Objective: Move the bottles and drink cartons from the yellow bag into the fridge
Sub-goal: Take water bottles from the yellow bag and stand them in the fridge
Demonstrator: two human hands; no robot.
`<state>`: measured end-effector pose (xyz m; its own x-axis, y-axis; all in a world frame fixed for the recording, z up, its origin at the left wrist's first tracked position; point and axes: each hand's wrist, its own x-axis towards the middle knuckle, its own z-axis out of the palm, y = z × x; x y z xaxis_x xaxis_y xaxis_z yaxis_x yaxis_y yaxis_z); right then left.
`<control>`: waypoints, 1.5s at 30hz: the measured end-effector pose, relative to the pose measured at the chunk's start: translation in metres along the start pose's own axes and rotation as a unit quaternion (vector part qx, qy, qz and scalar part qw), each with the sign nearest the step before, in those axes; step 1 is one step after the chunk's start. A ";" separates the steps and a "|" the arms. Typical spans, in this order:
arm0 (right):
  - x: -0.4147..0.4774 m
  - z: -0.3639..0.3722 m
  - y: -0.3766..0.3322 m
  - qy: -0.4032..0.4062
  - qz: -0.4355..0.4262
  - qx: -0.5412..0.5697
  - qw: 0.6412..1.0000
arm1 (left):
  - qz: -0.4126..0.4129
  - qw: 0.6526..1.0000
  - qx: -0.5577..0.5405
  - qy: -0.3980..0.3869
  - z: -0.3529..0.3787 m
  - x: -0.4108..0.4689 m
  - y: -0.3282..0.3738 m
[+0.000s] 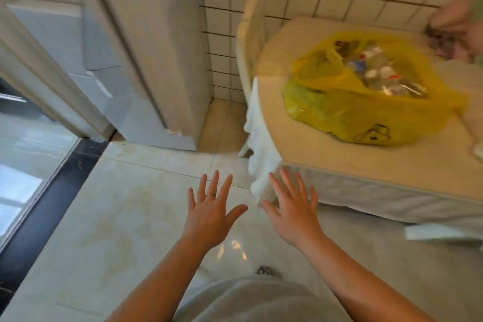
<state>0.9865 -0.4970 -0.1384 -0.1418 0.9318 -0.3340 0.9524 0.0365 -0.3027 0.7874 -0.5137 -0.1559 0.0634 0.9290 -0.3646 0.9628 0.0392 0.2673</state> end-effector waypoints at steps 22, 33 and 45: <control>0.085 -0.162 0.213 0.204 0.086 0.068 0.973 | 0.235 0.946 -0.103 0.197 -0.059 0.204 0.239; 0.188 -0.245 0.263 0.219 0.081 0.069 0.970 | 0.252 0.934 -0.213 0.137 -0.114 0.303 0.325; 0.313 -0.300 0.294 0.139 0.023 0.102 0.985 | 0.033 0.905 -0.421 -0.057 -0.101 0.348 0.376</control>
<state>1.3031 -0.0862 -0.0636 0.0065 0.9947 -0.1022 0.8776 -0.0547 -0.4763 1.1445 -0.1388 -0.0919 0.1859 0.8974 -0.4001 0.4173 0.2966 0.8590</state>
